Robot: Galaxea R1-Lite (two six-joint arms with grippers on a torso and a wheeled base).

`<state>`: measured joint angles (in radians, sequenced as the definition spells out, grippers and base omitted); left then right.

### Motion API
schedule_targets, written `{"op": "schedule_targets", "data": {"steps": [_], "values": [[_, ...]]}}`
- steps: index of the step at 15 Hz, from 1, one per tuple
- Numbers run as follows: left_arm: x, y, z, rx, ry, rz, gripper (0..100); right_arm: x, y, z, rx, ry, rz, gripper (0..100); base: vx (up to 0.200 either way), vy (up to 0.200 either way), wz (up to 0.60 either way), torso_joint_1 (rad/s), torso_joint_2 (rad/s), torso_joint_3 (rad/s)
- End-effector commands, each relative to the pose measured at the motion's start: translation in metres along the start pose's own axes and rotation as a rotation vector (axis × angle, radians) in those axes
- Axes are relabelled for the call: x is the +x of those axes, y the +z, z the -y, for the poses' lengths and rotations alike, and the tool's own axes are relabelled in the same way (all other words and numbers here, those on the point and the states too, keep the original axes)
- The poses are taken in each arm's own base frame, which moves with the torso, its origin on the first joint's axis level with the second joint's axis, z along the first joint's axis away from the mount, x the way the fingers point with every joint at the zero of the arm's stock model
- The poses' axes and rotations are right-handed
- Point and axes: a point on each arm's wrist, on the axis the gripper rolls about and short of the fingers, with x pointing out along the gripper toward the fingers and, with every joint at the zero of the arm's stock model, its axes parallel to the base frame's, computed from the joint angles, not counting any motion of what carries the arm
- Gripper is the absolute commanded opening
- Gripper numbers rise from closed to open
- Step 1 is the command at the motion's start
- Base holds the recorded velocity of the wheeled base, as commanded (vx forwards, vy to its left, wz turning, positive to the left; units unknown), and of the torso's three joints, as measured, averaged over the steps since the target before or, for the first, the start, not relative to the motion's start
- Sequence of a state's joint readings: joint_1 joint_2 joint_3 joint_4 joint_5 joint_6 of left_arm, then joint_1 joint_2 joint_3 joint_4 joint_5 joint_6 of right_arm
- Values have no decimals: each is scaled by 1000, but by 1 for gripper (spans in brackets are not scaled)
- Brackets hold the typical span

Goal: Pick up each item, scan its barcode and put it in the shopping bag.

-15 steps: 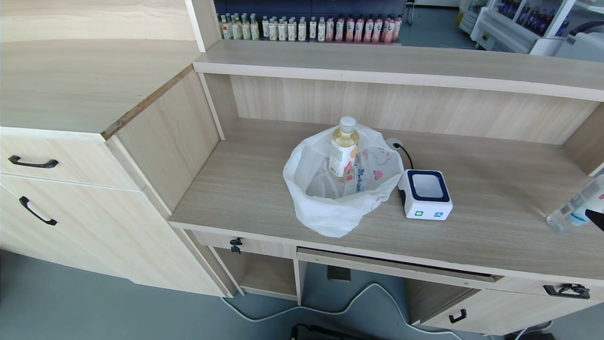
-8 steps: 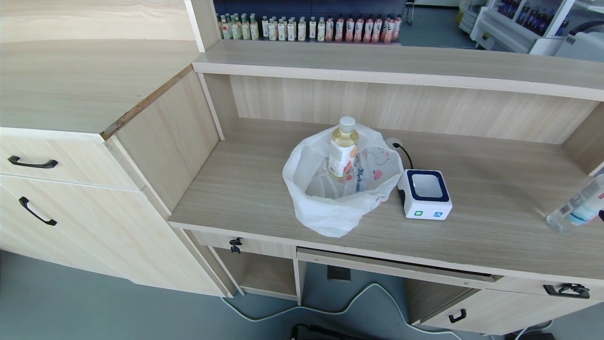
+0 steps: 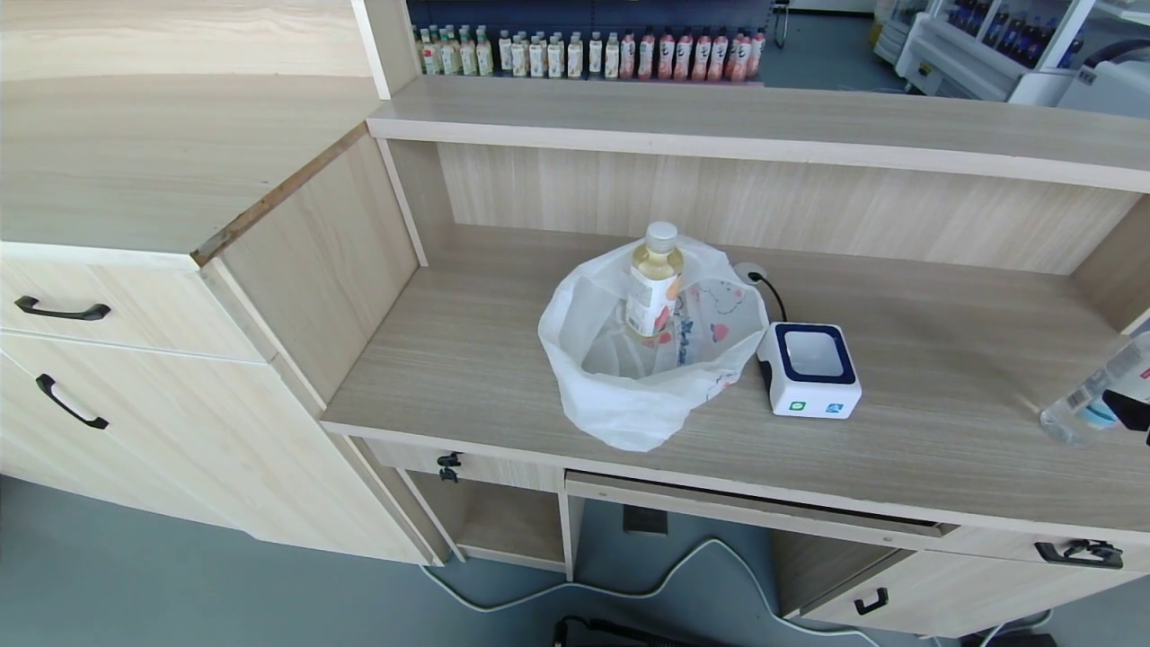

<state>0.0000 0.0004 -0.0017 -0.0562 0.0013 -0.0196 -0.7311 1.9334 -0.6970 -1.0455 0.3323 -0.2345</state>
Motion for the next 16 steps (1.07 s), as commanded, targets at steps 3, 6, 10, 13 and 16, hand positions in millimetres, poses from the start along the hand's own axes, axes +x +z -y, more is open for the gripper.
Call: {"op": "schedule_targets", "data": {"steps": [3, 6, 10, 13, 16], "values": [[0, 0, 0, 0, 0, 1, 100, 9, -1, -10, -11, 34, 14, 100, 0, 0, 0, 0, 0, 0], [0, 0, 0, 0, 0, 1, 100, 15, -1, -18, -17, 58, 24, 100, 0, 0, 0, 0, 0, 0], [0, 0, 0, 0, 0, 1, 100, 25, -3, -21, -24, 73, 27, 100, 0, 0, 0, 0, 0, 0], [0, 0, 0, 0, 0, 1, 100, 32, -3, -24, -32, 78, 49, 100, 0, 0, 0, 0, 0, 0], [0, 0, 0, 0, 0, 1, 100, 36, -2, -24, -35, 81, 55, 100, 0, 0, 0, 0, 0, 0]]}}
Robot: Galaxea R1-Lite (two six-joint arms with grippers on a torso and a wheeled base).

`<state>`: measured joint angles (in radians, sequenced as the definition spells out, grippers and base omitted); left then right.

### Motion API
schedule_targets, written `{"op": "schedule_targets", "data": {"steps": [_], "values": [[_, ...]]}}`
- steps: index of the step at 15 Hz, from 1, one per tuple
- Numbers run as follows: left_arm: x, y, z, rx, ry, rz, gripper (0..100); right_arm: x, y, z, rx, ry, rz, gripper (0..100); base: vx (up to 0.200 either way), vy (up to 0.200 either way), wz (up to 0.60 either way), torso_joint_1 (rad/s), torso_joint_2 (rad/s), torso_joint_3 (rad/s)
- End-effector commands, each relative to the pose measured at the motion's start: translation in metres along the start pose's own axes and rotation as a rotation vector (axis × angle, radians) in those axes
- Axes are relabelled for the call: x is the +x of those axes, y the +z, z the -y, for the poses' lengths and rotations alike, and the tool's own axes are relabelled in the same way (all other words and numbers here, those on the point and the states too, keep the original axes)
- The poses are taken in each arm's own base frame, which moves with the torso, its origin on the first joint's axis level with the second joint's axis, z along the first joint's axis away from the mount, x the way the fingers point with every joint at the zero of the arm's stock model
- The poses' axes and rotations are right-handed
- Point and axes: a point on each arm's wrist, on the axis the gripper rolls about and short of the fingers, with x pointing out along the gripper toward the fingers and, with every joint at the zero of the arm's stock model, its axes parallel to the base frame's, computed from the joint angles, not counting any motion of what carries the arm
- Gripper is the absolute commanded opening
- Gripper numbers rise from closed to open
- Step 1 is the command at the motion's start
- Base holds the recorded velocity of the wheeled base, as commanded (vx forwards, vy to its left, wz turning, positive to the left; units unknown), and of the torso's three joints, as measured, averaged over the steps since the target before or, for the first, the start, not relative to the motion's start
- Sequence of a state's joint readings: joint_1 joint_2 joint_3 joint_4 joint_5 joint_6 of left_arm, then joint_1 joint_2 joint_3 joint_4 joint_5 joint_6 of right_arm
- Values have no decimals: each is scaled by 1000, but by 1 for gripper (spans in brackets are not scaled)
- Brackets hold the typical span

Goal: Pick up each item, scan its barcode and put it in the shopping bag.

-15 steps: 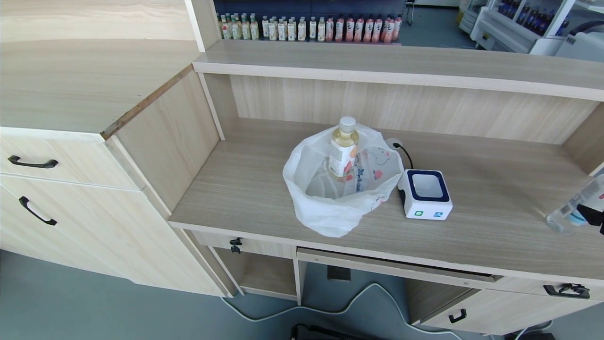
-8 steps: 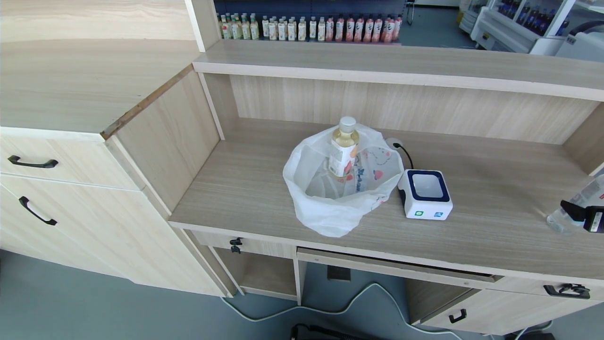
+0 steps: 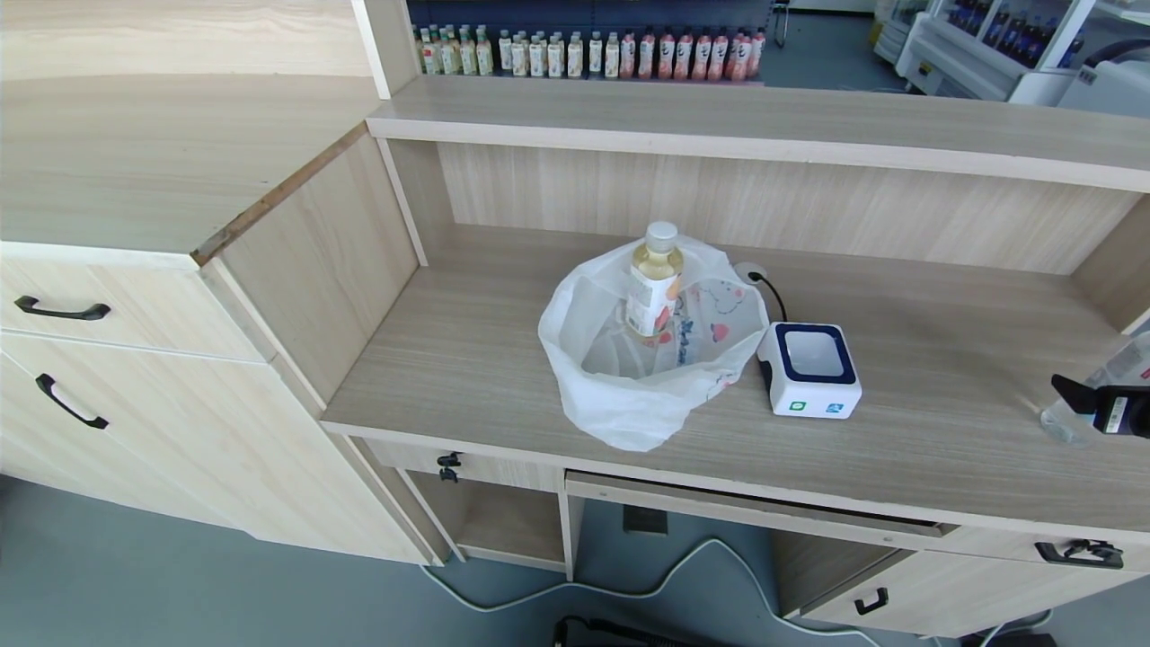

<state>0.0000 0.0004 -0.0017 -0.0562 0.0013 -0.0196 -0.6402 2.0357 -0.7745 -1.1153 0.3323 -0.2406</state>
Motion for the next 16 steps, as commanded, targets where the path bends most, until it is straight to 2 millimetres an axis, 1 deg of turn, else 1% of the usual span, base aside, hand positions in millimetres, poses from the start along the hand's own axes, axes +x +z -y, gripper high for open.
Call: {"op": "schedule_targets", "data": {"steps": [1, 5, 16], "values": [[0, 0, 0, 0, 0, 1, 100, 3, -2, -1, 1, 5, -3, 100, 0, 0, 0, 0, 0, 0], [0, 0, 0, 0, 0, 1, 100, 11, 2, 3, -8, -1, 21, 100, 0, 0, 0, 0, 0, 0], [0, 0, 0, 0, 0, 1, 100, 27, -4, 6, -21, -11, 68, 100, 0, 0, 0, 0, 0, 0]]}}
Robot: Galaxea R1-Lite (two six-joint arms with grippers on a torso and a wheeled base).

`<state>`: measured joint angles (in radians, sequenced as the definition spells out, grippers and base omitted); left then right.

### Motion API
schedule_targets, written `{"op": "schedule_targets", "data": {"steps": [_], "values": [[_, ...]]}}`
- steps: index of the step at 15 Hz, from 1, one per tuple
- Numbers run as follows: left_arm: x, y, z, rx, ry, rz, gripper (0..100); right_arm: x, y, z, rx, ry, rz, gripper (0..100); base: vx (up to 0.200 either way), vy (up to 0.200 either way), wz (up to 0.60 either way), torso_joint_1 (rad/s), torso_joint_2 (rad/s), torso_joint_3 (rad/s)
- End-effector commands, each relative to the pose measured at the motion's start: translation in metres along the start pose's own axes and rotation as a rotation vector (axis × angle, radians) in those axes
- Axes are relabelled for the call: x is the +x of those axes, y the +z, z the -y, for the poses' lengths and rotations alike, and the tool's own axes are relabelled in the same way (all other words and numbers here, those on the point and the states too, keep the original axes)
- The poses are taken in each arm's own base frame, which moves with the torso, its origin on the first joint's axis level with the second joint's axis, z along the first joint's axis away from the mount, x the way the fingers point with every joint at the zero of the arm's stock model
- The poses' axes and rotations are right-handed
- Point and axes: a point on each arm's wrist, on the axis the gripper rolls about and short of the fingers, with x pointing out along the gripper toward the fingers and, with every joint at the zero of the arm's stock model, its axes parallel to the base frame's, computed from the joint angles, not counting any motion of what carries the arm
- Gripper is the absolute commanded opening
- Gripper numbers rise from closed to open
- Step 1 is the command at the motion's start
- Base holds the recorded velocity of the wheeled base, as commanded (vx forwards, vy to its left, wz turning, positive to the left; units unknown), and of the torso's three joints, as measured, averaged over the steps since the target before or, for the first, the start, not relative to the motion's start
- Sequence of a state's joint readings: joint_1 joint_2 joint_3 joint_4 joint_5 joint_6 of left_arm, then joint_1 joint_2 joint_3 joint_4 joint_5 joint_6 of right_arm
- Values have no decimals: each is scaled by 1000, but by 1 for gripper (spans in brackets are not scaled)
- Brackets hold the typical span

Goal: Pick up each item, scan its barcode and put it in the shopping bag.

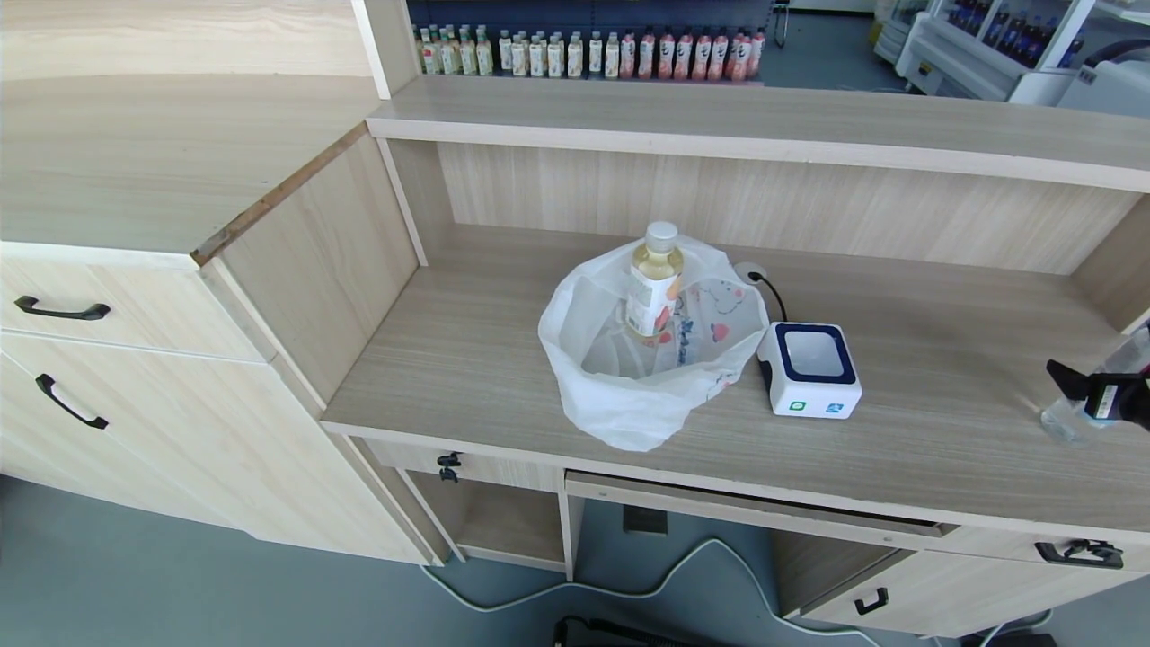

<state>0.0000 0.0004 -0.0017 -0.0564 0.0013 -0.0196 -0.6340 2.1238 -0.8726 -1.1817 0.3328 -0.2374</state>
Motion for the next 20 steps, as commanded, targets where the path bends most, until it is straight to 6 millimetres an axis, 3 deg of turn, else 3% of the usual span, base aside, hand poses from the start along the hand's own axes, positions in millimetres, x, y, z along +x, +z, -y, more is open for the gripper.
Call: {"op": "schedule_targets", "data": {"steps": [1, 3, 4, 14, 16, 17, 20], "values": [[0, 0, 0, 0, 0, 1, 100, 4, -2, 1, 0, -3, 7, 100, 0, 0, 0, 0, 0, 0], [0, 0, 0, 0, 0, 1, 100, 5, -1, 2, -4, -7, 27, 100, 0, 0, 0, 0, 0, 0], [0, 0, 0, 0, 0, 1, 100, 5, -1, 2, -5, -8, 30, 0, 0, 0, 0, 0, 0, 0], [0, 0, 0, 0, 0, 1, 100, 3, -2, 6, -9, -20, 33, 0, 0, 0, 0, 0, 0, 0], [0, 0, 0, 0, 0, 1, 100, 0, 12, 7, -26, -25, 68, 0, 0, 0, 0, 0, 0, 0], [0, 0, 0, 0, 0, -1, 100, -6, 28, 5, -28, -19, 90, 0, 0, 0, 0, 0, 0, 0], [0, 0, 0, 0, 0, 1, 100, -33, 102, -26, 58, 101, 52, 0, 0, 0, 0, 0, 0, 0]]}}
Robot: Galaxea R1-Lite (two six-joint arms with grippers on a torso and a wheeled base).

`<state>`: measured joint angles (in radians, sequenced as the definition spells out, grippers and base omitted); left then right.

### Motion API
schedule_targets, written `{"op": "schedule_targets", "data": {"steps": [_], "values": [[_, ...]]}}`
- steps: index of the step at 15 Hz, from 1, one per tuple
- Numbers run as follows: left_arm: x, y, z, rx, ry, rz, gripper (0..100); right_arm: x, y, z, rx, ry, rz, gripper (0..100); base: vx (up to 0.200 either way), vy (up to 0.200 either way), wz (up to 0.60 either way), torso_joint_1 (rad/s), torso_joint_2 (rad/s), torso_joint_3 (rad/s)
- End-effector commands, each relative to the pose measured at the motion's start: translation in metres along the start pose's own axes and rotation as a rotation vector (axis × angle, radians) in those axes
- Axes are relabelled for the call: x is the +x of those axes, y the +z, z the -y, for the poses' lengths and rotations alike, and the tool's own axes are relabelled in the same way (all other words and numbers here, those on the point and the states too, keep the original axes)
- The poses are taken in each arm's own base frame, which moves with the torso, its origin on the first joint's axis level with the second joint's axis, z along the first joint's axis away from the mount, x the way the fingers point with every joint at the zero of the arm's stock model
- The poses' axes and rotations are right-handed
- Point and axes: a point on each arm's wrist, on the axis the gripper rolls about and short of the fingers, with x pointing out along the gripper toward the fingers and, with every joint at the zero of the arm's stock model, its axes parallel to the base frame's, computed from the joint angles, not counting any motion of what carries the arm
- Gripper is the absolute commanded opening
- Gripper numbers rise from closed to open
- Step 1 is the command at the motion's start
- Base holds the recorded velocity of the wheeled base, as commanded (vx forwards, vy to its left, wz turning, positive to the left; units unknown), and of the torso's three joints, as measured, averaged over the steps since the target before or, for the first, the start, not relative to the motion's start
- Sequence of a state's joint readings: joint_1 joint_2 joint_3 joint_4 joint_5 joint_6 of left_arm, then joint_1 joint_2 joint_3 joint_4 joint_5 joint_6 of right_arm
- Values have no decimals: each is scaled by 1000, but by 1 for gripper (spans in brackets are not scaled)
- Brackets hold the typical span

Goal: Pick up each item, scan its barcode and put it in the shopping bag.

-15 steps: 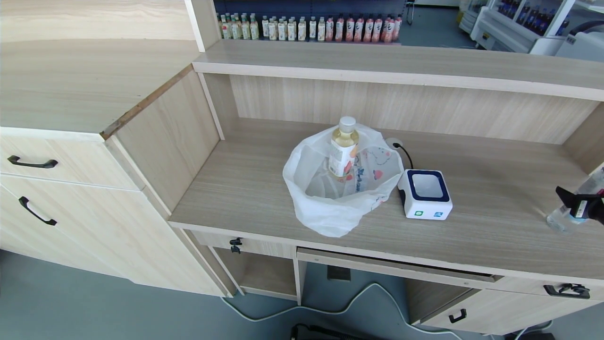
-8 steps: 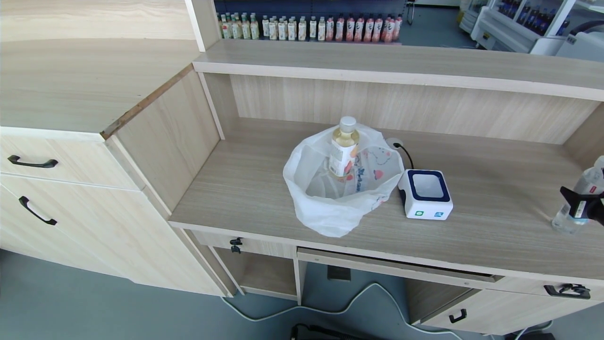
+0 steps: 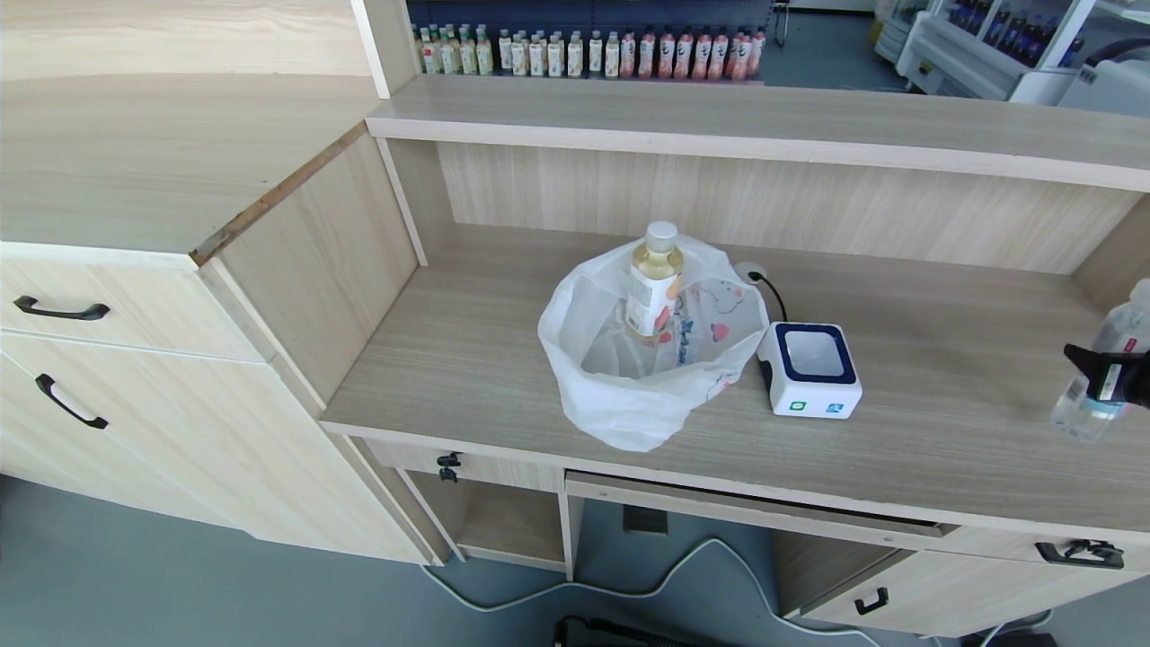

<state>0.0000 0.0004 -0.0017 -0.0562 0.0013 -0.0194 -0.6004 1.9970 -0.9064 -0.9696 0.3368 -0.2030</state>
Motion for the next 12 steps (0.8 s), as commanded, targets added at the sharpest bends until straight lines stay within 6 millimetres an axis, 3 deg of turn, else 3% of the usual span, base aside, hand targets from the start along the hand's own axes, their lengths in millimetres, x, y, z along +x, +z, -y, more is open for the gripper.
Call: {"op": "schedule_targets", "data": {"steps": [1, 2, 4, 8, 12], "values": [[0, 0, 0, -1, 0, 1, 100, -30, 77, -32, 40, 90, 84, 0, 0, 0, 0, 0, 0, 0], [0, 0, 0, -1, 0, 1, 100, -52, 106, -58, 138, 179, 59, 0, 0, 0, 0, 0, 0, 0], [0, 0, 0, -1, 0, 1, 100, -84, 129, -90, 245, 366, 28, 0, 0, 0, 0, 0, 0, 0], [0, 0, 0, -1, 0, 1, 100, -149, 139, -134, 304, 815, 39, 0, 0, 0, 0, 0, 0, 0], [0, 0, 0, -1, 0, 1, 100, -203, 152, -161, 389, 1028, 62, 0, 0, 0, 0, 0, 0, 0]]}}
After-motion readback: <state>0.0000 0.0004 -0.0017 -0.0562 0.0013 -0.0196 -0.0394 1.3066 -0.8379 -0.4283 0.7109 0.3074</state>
